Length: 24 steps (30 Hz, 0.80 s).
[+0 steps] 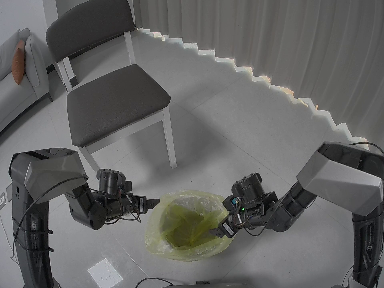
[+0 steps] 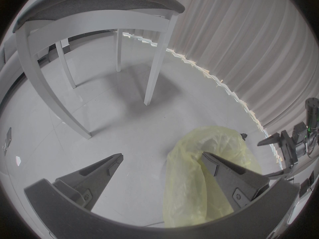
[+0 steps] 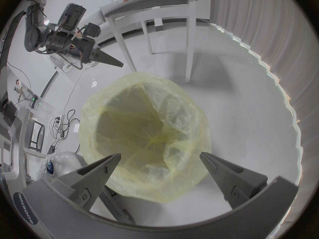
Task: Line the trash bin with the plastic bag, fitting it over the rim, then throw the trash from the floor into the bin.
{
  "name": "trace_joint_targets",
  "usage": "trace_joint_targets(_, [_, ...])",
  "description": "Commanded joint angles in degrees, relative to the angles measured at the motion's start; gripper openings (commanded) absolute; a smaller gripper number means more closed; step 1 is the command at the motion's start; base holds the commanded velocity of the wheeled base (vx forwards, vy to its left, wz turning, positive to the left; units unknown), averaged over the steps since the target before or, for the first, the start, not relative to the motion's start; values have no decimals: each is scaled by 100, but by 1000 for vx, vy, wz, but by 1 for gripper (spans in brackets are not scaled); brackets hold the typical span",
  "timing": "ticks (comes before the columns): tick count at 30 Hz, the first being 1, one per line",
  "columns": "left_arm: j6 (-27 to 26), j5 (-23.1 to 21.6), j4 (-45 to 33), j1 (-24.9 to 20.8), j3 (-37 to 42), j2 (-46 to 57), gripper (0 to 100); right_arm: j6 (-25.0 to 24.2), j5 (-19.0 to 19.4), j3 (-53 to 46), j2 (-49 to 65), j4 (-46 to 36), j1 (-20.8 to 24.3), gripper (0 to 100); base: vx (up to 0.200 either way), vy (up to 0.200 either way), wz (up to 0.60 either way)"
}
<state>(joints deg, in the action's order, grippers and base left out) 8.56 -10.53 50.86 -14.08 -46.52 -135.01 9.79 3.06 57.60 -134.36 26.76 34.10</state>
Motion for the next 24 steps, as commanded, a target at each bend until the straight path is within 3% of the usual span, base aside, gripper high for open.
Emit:
trace_joint_targets(1, [-65, -327, 592, 19, 969, 502, 100, 23, -104, 691, -644, 5, 185, 100, 0, 0, 0])
trace_joint_targets(6, [-109, -397, 1233, -7, 1418, 441, 100, 111, -104, 955, -740, -470, 220, 100, 0, 0, 0])
trace_joint_targets(18, [-161, -406, 1444, -148, 1664, 344, 100, 550, -104, 296, -652, -505, 378, 100, 0, 0, 0])
trace_joint_targets(24, [-425, -441, 1488, 54, 1778, 71, 100, 647, -95, -82, -503, -505, 493, 100, 0, 0, 0])
